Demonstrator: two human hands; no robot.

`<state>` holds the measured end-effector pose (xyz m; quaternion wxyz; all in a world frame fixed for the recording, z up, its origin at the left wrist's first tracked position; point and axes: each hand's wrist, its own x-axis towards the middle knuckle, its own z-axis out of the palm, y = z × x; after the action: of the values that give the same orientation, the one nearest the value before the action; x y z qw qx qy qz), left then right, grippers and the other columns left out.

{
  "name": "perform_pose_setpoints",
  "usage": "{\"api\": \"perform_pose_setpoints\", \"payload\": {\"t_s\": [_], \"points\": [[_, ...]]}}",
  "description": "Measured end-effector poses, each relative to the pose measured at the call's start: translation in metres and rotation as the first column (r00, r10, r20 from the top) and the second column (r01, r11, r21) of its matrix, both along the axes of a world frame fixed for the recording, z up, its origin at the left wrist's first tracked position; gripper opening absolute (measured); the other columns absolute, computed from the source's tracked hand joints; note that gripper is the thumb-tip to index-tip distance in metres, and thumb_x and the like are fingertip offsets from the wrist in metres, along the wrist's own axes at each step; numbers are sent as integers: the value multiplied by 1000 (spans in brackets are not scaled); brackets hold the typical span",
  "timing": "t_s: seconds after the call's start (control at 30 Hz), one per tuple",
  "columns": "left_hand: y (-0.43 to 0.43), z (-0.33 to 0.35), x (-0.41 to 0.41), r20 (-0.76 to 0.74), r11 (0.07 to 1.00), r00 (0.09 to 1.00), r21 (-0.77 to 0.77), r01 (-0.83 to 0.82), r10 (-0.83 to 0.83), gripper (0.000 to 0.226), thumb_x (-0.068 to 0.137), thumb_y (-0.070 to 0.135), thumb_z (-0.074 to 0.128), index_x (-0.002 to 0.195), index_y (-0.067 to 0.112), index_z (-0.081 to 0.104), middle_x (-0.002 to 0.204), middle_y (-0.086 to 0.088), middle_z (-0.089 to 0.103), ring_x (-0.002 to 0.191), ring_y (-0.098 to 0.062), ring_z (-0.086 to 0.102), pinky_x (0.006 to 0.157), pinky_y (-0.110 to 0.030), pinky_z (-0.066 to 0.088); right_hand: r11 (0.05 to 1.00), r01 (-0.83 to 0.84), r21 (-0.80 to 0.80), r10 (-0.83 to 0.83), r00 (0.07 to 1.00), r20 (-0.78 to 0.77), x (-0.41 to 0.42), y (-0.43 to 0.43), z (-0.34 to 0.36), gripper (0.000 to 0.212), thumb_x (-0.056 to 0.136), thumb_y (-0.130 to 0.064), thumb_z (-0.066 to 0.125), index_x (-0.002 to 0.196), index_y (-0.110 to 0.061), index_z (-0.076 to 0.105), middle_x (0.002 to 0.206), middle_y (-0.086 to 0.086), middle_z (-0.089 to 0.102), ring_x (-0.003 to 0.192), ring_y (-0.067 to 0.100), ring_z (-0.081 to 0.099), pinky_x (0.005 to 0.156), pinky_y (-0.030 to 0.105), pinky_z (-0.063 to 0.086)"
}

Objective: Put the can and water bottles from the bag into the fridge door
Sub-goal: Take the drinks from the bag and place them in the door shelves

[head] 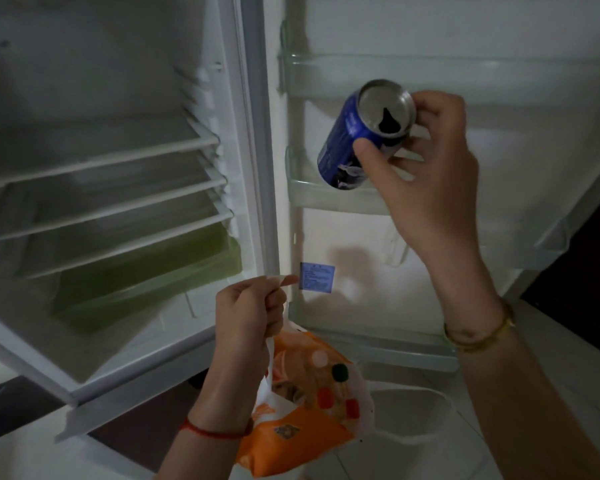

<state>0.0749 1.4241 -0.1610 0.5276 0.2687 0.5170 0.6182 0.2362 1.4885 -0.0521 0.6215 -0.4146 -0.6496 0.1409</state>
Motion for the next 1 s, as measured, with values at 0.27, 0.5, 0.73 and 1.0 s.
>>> {"api": "perform_pose_setpoints", "payload": {"t_s": [0.27,0.5,0.73,1.0], "points": [[2,-5,-12,-13,1000,1000,-16,5,-5,28,97,-1,43,100,-14,67,41,9,33,34,-4,23,33,-16,18,996,87,22,-89,988,124,-30,32,-22,56,80,-34,73,120,-10,43,108,-14,49,89,-1,54,72,2,44],[6,-12,-21,1,999,1000,-48,13,-13,28,97,0,42,99,-13,67,42,7,32,34,-4,23,33,-16,18,973,230,29,-231,942,242,-43,61,-22,55,84,-51,62,118,-11,47,117,0,62,101,16,62,71,20,43],[8,-19,-26,-4,997,1000,-76,-3,3,27,97,1,43,96,-12,67,42,8,31,33,-3,21,32,-15,18,959,284,-22,-264,916,302,-44,84,-22,56,85,-55,57,119,-11,49,115,2,63,103,16,61,67,16,34],[8,-23,-34,7,995,1000,-96,0,0,27,96,0,43,99,-11,68,42,9,31,33,-2,22,32,-14,19,930,324,175,-357,912,203,-23,36,-53,34,93,-36,55,103,-4,58,103,10,61,97,23,56,84,24,43]]}}
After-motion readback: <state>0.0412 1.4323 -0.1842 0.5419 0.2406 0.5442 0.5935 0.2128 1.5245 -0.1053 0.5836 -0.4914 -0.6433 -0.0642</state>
